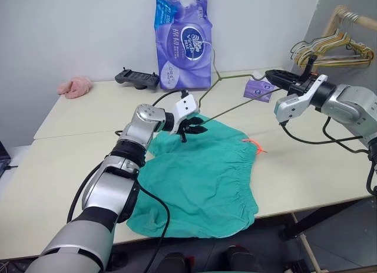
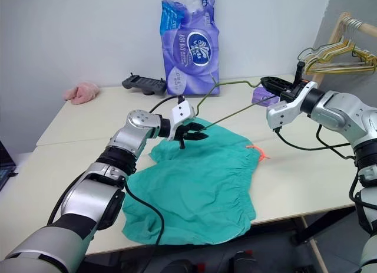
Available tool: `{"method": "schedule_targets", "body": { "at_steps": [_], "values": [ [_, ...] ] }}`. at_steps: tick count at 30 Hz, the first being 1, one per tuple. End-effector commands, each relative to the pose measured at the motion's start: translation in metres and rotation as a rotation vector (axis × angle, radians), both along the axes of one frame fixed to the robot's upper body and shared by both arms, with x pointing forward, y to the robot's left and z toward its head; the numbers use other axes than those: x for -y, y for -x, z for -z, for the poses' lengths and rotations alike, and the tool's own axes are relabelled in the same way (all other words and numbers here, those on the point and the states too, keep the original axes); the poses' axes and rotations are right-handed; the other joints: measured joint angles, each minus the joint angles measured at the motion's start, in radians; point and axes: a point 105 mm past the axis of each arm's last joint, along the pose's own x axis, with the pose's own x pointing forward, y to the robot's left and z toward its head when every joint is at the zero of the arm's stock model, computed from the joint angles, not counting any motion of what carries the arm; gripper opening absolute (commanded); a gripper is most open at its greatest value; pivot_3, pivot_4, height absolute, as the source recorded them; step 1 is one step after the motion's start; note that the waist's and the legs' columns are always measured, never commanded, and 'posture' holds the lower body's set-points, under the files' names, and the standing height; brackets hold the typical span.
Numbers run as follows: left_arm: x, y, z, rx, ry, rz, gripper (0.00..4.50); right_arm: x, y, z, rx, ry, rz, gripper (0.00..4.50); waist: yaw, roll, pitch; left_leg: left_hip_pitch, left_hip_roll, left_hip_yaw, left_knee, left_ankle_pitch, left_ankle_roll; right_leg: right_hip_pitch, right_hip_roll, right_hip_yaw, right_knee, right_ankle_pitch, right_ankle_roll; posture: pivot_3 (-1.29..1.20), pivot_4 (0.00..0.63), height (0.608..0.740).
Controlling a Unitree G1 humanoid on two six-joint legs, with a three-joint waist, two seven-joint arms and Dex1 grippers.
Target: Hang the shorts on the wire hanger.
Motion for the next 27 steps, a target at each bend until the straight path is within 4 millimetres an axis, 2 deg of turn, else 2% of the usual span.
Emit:
{"method": "schedule_targets", "body": {
  "at_steps": [1, 6, 11, 14, 20, 24, 27],
  "values": [
    [0.006, -0.004, -0.020, 0.055, 0.016, 0.007, 1.04, -0.012, 0.008, -0.029, 0.083, -0.055, -0.059, 0.00, 0.000, 0.000, 0.000, 0.000, 0.000, 0.000, 0.000, 0.000, 0.000, 0.000, 0.000, 0.000, 0.000, 0.000, 0.000, 0.05, 0.000, 0.740],
    [0.007, -0.009, -0.022, 0.098, 0.003, -0.017, 1.04, -0.012, 0.007, -0.023, 0.041, -0.059, -0.050, 0.00, 0.000, 0.000, 0.000, 0.000, 0.000, 0.000, 0.000, 0.000, 0.000, 0.000, 0.000, 0.000, 0.000, 0.000, 0.000, 0.05, 0.000, 0.740],
    [-0.002, -0.021, -0.024, 0.188, -0.046, -0.091, 1.04, -0.010, 0.003, -0.002, -0.131, -0.105, -0.013, 0.00, 0.000, -0.001, -0.001, 0.000, 0.000, 0.000, 0.000, 0.000, 0.000, 0.000, 0.000, 0.000, 0.000, 0.000, 0.000, 0.05, 0.000, 0.740],
    [-0.004, -0.025, -0.025, 0.199, -0.041, -0.114, 1.04, -0.014, 0.007, 0.003, -0.206, -0.121, -0.026, 0.77, 0.000, -0.001, -0.001, 0.000, 0.000, 0.000, 0.000, 0.000, 0.000, 0.000, 0.000, 0.000, 0.000, 0.000, 0.000, 0.05, 0.000, 0.740],
    [-0.007, -0.029, -0.025, 0.225, -0.062, -0.138, 1.04, -0.019, 0.014, 0.015, -0.350, -0.125, -0.033, 2.88, 0.003, -0.002, -0.001, 0.000, 0.000, -0.001, 0.001, 0.000, 0.000, 0.000, -0.001, -0.001, 0.001, 0.001, 0.000, 0.05, 0.000, 0.740],
    [-0.021, -0.035, -0.022, 0.345, -0.192, -0.159, 1.04, -0.022, 0.019, 0.014, -0.443, -0.194, -0.030, 4.30, 0.004, -0.005, -0.003, 0.000, 0.000, -0.001, 0.001, 0.000, 0.000, 0.000, -0.001, -0.002, 0.001, 0.001, 0.000, 0.05, 0.005, 0.740],
    [-0.036, -0.038, -0.020, 0.505, -0.377, -0.134, 1.04, -0.023, 0.017, 0.008, -0.476, -0.229, 0.010, 4.30, 0.003, -0.005, -0.003, 0.000, 0.000, -0.001, 0.000, 0.000, 0.000, -0.001, -0.002, -0.001, 0.002, 0.001, 0.000, 0.04, 0.009, 0.740]
  ]
}}
